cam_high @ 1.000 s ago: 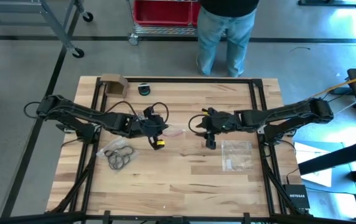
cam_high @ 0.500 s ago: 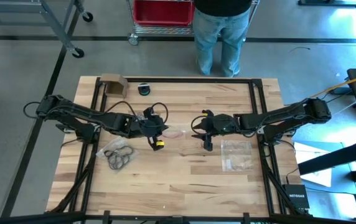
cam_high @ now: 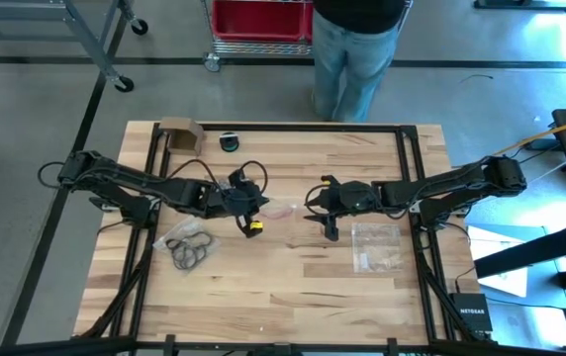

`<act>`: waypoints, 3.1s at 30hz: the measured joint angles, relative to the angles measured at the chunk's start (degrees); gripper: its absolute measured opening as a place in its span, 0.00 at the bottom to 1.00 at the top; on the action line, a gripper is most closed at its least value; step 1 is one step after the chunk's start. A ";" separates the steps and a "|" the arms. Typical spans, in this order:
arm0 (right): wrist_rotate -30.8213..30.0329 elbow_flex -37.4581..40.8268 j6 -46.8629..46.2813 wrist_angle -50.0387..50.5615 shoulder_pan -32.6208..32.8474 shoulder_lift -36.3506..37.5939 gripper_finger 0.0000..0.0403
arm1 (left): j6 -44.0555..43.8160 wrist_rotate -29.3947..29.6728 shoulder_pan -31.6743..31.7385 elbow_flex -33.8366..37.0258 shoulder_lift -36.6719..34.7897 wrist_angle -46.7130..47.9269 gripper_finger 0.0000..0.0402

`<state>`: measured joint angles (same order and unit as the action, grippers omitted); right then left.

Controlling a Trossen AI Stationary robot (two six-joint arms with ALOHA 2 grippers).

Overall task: Sort rubber bands
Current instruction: Close the transparent zip bag

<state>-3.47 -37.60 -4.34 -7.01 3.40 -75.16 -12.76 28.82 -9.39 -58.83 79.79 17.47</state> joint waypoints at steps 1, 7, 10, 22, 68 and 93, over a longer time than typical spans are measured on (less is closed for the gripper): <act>-0.08 0.00 0.09 0.06 0.00 -0.02 0.42 | 0.20 0.09 0.00 0.00 0.00 -0.13 0.00; -0.41 0.00 0.29 -0.22 0.00 -0.02 0.42 | 0.94 -0.20 -0.15 0.00 0.00 -0.15 0.00; -1.60 0.00 0.74 -0.15 0.00 -0.02 0.42 | 0.96 -0.22 -0.13 0.00 0.00 -0.14 0.00; -1.00 -0.02 1.68 -10.18 -0.04 0.00 0.40 | 0.92 -0.22 -0.04 0.00 0.00 -0.10 0.00; -2.53 -0.06 1.63 -17.78 0.00 -6.90 0.00 | 13.82 -24.70 8.30 -8.33 8.02 -6.12 0.58; -2.53 -0.04 1.66 -18.97 -0.02 -6.91 0.00 | 17.27 -24.61 9.03 -8.26 9.74 -5.87 0.29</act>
<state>-6.00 -37.65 -2.67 -25.98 3.38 -82.06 4.51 4.21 -0.36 -67.09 89.53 11.60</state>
